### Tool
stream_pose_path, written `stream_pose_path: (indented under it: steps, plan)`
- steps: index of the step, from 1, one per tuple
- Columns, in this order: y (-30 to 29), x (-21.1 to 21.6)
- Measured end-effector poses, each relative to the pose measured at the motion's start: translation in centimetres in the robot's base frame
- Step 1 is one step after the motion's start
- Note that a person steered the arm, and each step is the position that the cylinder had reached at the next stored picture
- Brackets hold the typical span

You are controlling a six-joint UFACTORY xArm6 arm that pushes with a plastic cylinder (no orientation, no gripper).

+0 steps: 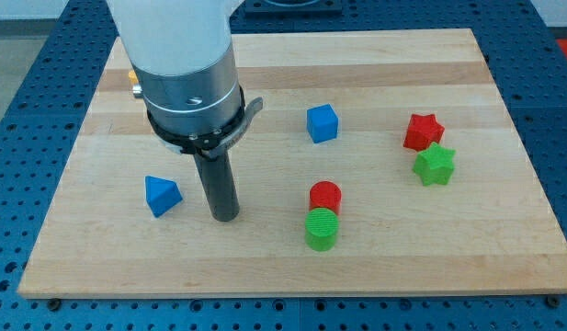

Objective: Move the blue triangle below the yellow hexagon

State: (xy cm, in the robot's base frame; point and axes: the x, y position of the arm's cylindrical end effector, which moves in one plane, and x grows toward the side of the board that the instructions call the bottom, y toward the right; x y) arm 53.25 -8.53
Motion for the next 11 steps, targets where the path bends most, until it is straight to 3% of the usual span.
stream_pose_path:
  steps: [1,2,4,6,8,11]
  plan:
    - [-1.9,2.0]
    - [-7.8,5.1]
    - [-10.4,3.2]
    - [-10.4,1.5]
    - [-4.8,-1.0]
    - [-5.4,-0.7]
